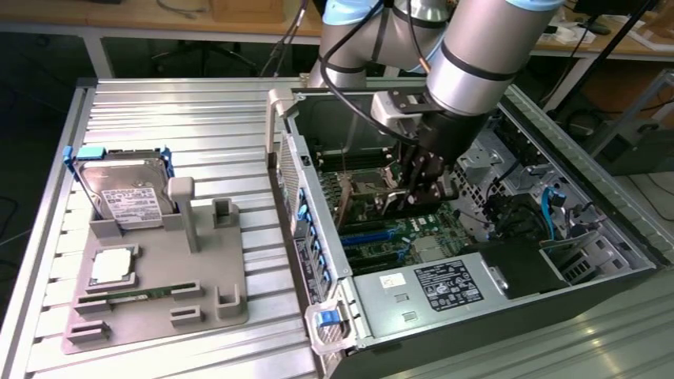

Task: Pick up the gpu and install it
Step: 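Insert the gpu into the slot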

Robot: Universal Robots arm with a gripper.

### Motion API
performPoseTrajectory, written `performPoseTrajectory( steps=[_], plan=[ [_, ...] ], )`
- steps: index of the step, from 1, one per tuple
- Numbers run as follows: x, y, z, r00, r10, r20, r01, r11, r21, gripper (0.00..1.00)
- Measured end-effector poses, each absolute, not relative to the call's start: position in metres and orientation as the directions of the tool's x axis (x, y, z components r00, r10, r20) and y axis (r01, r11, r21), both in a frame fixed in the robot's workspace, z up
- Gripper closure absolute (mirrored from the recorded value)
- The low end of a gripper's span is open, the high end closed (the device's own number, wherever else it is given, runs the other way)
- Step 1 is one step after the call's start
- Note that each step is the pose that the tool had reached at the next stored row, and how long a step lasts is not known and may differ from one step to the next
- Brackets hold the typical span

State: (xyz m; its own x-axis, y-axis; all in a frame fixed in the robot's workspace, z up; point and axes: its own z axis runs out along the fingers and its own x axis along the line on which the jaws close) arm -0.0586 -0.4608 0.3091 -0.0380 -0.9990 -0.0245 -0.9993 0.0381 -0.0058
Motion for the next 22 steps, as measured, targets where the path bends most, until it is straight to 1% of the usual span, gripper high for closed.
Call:
performPoseTrajectory(
  steps=[22],
  plan=[
    [-0.0587, -0.4608, 0.3036, -0.038, -0.999, -0.025, -0.999, 0.038, -0.008, 0.73]
  ],
)
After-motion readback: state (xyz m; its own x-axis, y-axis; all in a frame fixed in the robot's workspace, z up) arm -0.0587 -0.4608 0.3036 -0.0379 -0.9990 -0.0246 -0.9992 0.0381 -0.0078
